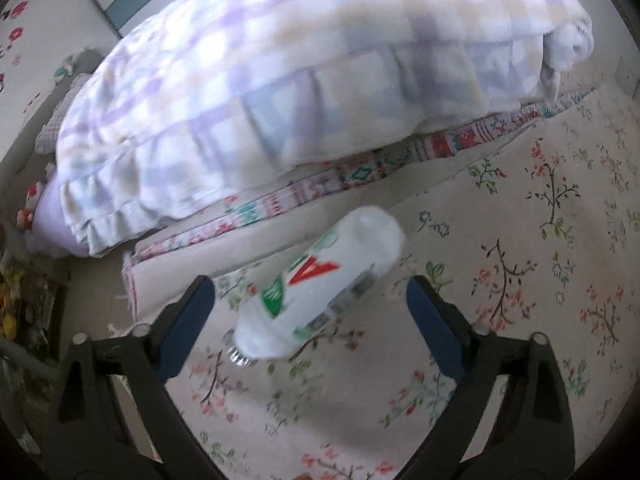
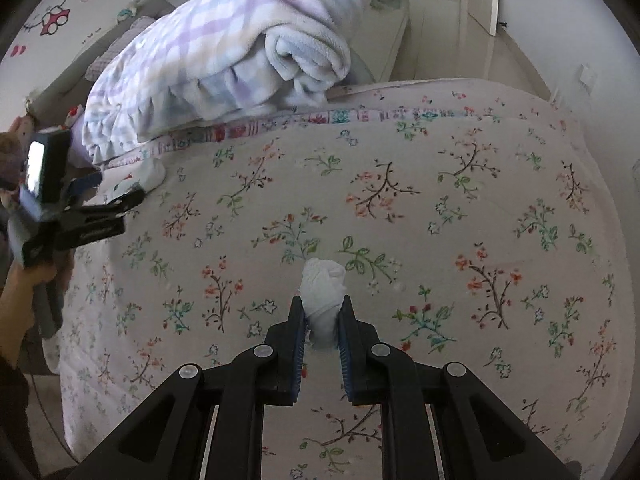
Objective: Collect trash
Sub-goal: 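Grasp the small white bottle on the bed with the left tool while the right tool holds the tissue, then carry the white bottle to the wastebasket with the left tool while the right tool carries the tissue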
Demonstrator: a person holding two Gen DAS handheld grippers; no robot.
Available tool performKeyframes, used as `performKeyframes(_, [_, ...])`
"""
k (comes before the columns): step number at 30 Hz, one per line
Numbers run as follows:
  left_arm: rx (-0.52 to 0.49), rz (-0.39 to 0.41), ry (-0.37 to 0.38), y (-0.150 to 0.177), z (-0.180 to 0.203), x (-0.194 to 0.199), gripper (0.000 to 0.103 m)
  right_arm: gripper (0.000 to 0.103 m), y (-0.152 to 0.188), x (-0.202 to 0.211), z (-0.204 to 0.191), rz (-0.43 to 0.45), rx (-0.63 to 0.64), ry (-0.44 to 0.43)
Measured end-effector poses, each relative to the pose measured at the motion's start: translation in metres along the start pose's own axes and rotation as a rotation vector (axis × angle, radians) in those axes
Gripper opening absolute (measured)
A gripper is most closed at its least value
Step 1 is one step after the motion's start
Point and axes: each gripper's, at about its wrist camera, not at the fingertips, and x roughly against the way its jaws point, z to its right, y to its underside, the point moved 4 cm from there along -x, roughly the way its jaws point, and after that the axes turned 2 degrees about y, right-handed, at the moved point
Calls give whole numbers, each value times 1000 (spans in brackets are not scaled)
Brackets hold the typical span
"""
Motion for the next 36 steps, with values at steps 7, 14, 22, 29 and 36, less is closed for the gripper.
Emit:
performKeyframes(7, [81,-79,72,8,1,-12,47,16,1,1,-5,-1,10,-8])
performKeyframes(14, [207,-118,143,37,-4,10,40,16,1,12,-15,14,10,-23])
performKeyframes(22, [305,-138,195,97,-1,75,39,16,6,37,-46,43,39,-77])
performKeyframes(29, [378,-118,248,154,-14,134,39,16,22,55,-79,53,102,-114])
performKeyframes(36, [476,-76,288,194,-30,163,39,16,36,64,-105,56,128,-142])
